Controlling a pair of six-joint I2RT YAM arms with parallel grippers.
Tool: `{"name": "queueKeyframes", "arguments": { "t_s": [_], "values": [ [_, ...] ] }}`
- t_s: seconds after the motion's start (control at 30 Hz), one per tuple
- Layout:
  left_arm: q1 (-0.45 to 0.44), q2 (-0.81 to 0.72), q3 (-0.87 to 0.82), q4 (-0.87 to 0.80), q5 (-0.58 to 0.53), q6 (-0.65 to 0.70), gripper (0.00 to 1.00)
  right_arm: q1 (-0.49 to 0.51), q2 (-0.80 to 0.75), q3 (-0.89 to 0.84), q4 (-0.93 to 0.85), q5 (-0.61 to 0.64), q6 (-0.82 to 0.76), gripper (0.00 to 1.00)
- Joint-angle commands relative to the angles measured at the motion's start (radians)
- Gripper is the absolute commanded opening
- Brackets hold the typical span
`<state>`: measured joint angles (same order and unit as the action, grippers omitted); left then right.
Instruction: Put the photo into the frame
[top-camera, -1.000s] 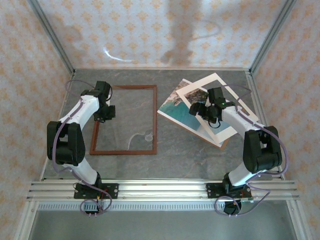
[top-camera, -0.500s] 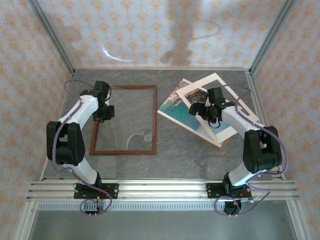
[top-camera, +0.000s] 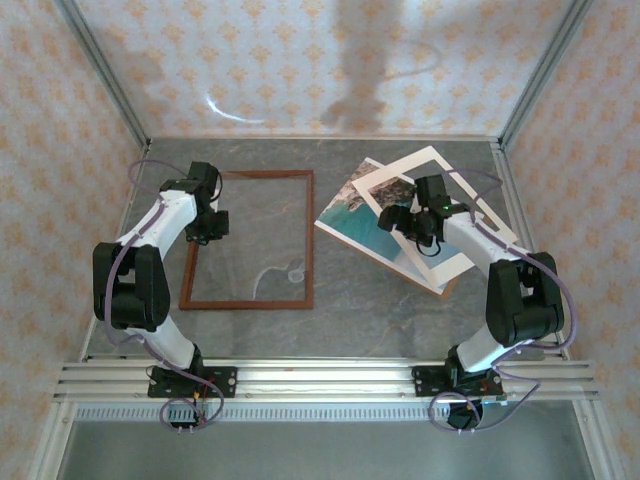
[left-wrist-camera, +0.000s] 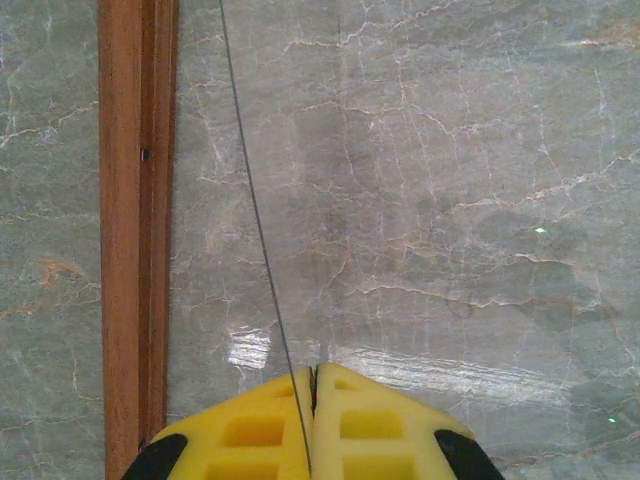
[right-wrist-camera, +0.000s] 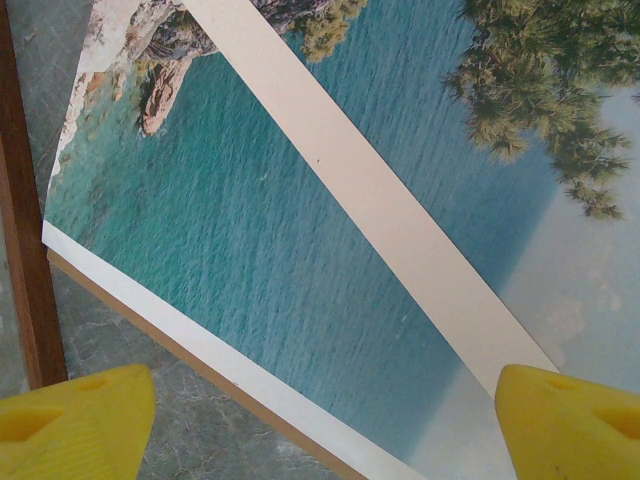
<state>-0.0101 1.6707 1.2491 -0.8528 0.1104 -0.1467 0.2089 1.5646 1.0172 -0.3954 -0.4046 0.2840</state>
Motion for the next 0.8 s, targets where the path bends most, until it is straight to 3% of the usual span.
{"name": "queueKeyframes", "arguments": {
  "t_s": [0.0,0.77],
  "values": [
    [0.010,-0.036,-0.011,-0.031,-0.047,0.026,0.00,0.007,0.010,0.016,0.005,0.003,-0.015,0.88],
    [0.010,-0.030,-0.050,0.001,0.041,-0.011,0.00,0.007,0.011,0.016,0.004,0.004,-0.016,0.88]
  ]
}}
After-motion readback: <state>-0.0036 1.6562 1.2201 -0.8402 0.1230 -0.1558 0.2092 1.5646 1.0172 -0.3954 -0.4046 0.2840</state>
